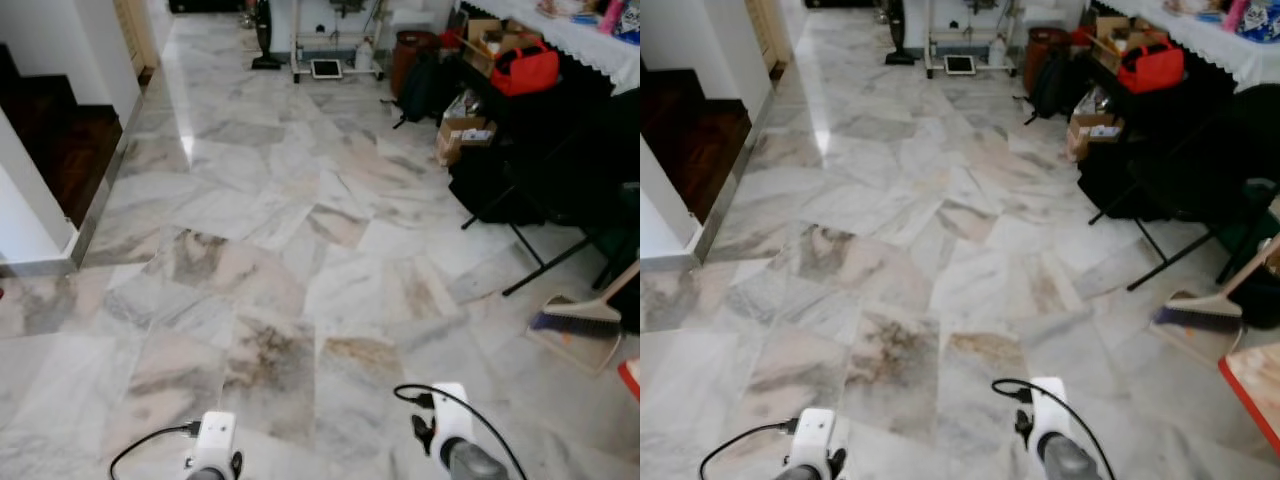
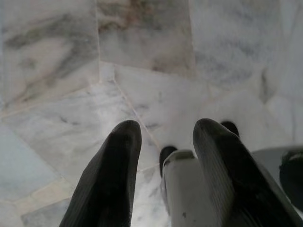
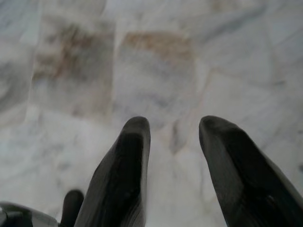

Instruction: Setting the table

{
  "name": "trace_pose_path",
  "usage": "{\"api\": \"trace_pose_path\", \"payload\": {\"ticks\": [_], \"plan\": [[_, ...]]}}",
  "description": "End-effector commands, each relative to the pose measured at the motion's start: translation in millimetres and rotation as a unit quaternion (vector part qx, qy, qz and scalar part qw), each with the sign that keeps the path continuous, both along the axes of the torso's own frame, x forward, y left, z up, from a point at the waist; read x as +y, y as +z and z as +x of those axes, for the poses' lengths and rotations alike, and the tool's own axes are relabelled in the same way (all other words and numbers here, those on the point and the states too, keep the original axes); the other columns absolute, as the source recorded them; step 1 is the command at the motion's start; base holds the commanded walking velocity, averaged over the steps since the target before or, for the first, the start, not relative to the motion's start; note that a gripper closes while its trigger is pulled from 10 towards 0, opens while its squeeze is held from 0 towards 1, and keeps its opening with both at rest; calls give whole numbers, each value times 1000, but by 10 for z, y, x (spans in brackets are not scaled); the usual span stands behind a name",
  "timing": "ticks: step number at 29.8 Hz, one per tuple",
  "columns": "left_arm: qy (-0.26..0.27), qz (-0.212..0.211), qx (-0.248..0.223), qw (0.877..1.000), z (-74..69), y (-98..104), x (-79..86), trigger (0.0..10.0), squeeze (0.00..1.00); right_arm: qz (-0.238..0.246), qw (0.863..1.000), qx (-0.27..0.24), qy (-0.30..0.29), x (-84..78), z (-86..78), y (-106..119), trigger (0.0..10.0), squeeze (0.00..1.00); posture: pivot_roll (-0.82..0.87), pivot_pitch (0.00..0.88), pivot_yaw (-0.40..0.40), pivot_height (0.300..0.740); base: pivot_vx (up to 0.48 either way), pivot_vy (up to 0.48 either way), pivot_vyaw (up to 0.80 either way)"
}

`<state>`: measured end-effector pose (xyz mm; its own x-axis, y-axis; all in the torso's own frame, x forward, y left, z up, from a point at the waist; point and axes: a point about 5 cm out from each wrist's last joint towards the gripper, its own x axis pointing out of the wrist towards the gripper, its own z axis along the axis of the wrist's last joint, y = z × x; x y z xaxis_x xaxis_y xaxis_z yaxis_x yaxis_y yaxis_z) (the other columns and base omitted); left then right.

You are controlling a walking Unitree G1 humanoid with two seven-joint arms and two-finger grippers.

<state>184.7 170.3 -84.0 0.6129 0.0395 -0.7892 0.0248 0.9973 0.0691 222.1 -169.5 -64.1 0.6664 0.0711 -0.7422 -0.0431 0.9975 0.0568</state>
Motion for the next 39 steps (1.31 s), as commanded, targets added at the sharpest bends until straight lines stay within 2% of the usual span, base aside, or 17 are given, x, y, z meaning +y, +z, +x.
{"api": "trace_pose_path", "payload": {"ticks": [1, 27, 31, 39], "plan": [[-9, 3, 8, 1000, -15, -12, -23, 10000, 0, -3, 1000, 10, -4, -30, -46, -28, 10000, 0, 73, 0, -20, 740, 0, 0, -781], [-25, 14, 4, 1000, 20, 10, 28, 10000, 0, -3, 1000, 12, -18, 1, -56, -38, 10000, 0, 75, 0, 5, 740, 0, -29, -781], [-44, 24, 6, 999, 8, 4, 23, 10000, 0, -2, 1000, 14, -21, 4, -71, -48, 10000, 0, 76, 0, 11, 740, 0, -158, -781], [-36, 21, 7, 999, -10, -3, 37, 10000, 0, -2, 1000, 15, -24, 11, -85, -56, 10000, 0, 78, 0, 15, 740, 0, -109, -781]]}}
